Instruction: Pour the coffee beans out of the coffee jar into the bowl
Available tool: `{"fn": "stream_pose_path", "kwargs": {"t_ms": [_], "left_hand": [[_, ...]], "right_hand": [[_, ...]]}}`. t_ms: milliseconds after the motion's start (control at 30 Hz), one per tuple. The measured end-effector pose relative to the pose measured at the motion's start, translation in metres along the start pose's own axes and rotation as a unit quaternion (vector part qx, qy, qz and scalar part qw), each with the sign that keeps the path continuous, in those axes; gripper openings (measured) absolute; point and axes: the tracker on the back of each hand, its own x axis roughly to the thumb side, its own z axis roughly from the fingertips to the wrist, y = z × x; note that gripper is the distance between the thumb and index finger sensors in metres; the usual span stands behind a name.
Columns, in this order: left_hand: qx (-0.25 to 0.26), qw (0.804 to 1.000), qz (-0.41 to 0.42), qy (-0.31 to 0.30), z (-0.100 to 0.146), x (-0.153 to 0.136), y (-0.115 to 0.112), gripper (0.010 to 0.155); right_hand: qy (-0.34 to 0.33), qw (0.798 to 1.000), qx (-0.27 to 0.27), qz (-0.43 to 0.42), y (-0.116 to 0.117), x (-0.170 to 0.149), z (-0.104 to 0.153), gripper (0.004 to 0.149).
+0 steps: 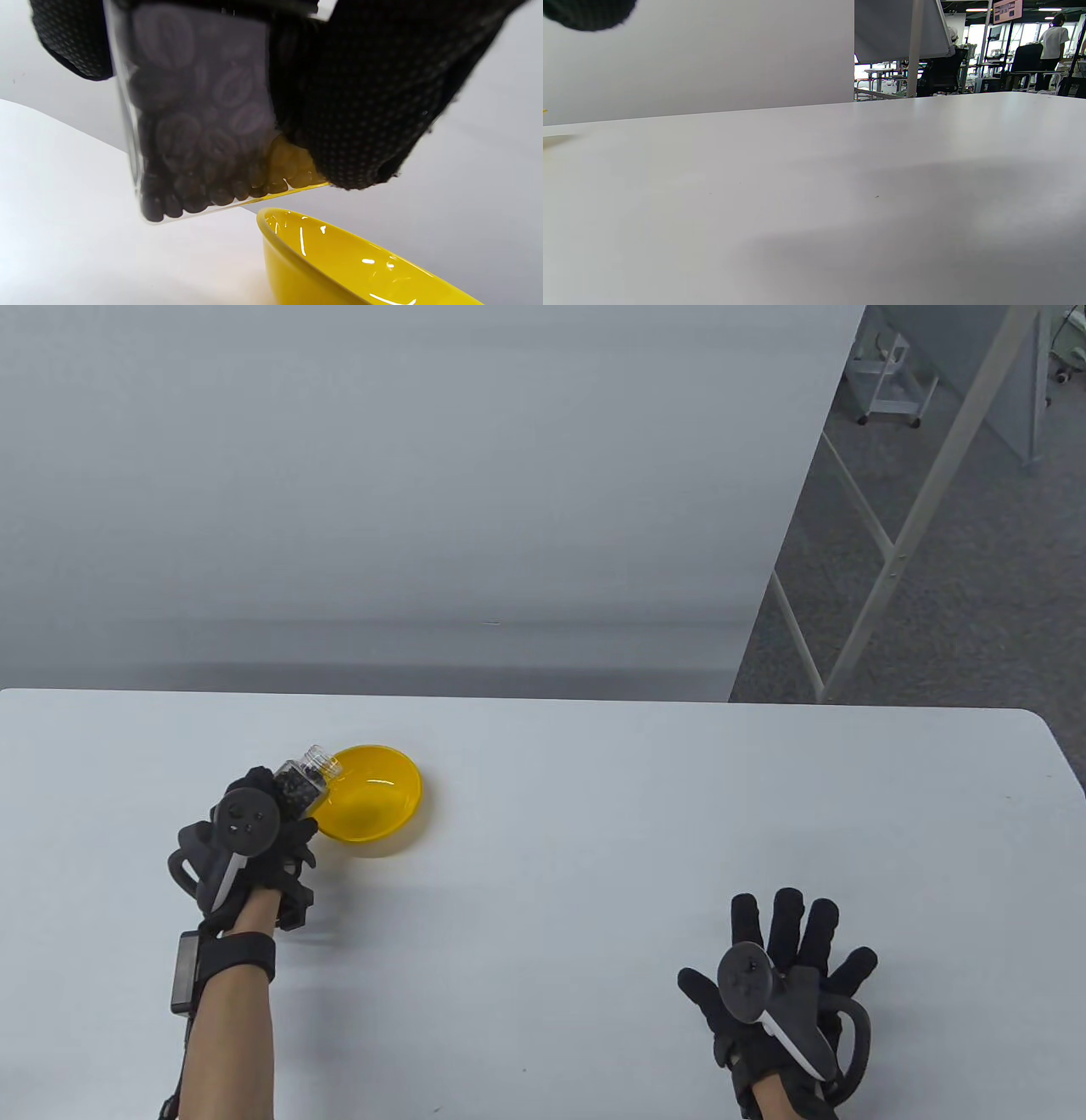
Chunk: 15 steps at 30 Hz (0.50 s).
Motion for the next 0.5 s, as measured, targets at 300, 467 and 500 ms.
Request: {"fn": "stream_pose_path", "kwargs": {"t_ms": [300,467,500], "left_hand": [[0.009,0.998,-0.056,-0.029,0.001,0.007,-0.005,0.093],[0.014,0.996,-0.083,-0.038,0.003,0.011,-0.005,0.093],[0.015,0.995,-0.089,-0.040,0.003,0.011,-0.005,0.093]], "right_hand": [[0.002,1.000,0.002,-0.002,-0.001,-0.001,-0.001,0.099],[0.002,1.000,0.002,-0.002,-0.001,-0.001,-0.001,0.099],[0.002,1.000,0.002,-0.002,-0.001,-0.001,-0.001,0.099]]}}
